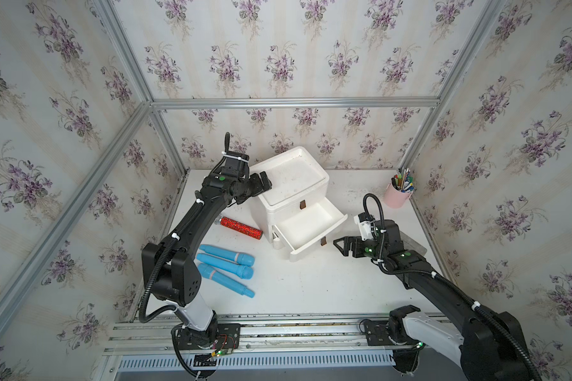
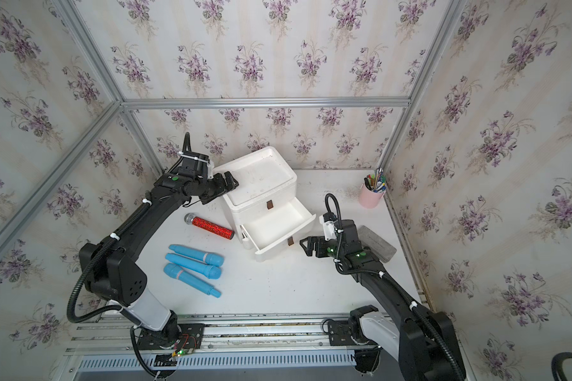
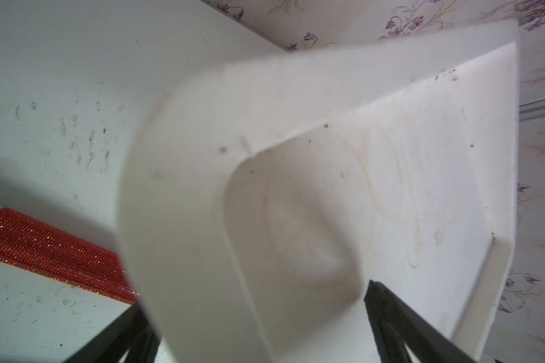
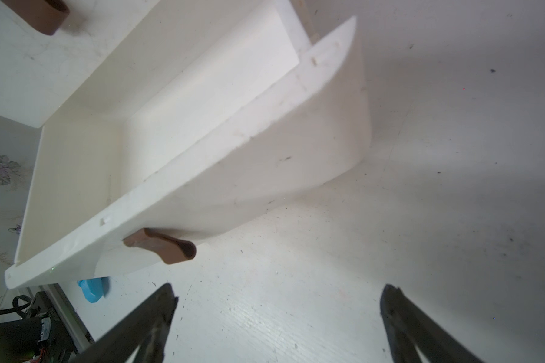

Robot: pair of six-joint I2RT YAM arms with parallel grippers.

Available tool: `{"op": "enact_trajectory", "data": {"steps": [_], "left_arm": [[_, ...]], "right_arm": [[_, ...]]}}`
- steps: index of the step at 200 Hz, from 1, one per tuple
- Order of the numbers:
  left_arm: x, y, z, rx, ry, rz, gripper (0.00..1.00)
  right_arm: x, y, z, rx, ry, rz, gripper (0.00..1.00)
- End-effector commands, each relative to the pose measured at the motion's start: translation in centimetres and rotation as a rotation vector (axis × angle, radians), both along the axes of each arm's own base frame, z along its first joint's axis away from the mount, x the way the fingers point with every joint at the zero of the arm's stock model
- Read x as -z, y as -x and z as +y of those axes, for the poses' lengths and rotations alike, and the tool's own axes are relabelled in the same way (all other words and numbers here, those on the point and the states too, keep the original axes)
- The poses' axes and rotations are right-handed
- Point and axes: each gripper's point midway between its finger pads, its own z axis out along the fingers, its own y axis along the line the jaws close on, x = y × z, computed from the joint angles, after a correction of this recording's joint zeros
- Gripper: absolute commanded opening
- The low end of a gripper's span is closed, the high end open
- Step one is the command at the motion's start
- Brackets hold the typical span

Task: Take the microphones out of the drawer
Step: Close the drawer of the storage box.

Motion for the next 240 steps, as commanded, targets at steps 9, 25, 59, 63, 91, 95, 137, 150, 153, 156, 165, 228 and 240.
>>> {"op": "enact_trajectory", "data": {"steps": [9,25,59,63,91,95,137,150,153,156,165,228,240], "left_arm": [[1.7,0.3,0.8,-0.001,-0.061,0.040,0.99],[2.7,0.4,0.6,0.010,-0.057,0.064,0.99],[4.1,0.9,0.3,0.026,-0.059,0.098,0.99],[4.2,0.9,0.3,0.027,-0.063,0.099,0.99],[4.3,1.7,0.6,0.038,-0.080,0.108,0.99],[4.3,1.8,0.6,0.041,-0.081,0.111,0.99],[4.5,3.4,0.8,0.061,-0.081,0.144,0.99],[4.6,3.9,0.7,0.066,-0.072,0.154,0.99],[4.6,4.1,0.7,0.065,-0.072,0.156,0.99],[4.6,4.2,0.7,0.066,-0.072,0.156,0.99],[4.7,4.5,0.9,0.063,-0.072,0.164,0.99],[4.7,6.5,0.3,0.082,-0.040,0.182,0.99],[4.8,6.7,0.3,0.081,-0.038,0.185,0.99]], "right_arm": [[-0.5,-1.3,0.5,0.018,-0.041,-0.042,1.00],[-0.4,-1.8,0.6,0.023,-0.045,-0.051,1.00],[-0.3,-2.6,1.1,0.016,-0.062,-0.055,1.00],[-0.3,-2.8,1.2,0.016,-0.065,-0.055,1.00],[-0.5,-3.6,1.7,0.014,-0.080,-0.062,1.00],[-0.7,-3.7,1.9,0.012,-0.084,-0.067,1.00],[-2.0,-5.0,3.5,-0.015,-0.119,-0.098,1.00],[-2.0,-5.5,4.2,-0.026,-0.122,-0.102,1.00],[-2.0,-5.6,4.3,-0.026,-0.124,-0.102,1.00],[-2.0,-5.7,4.4,-0.028,-0.126,-0.104,1.00],[-1.8,-6.2,4.7,-0.024,-0.135,-0.104,1.00],[-1.7,-9.5,9.4,-0.035,-0.232,-0.130,1.00],[-1.4,-10.1,10.4,-0.037,-0.254,-0.123,1.00]]}}
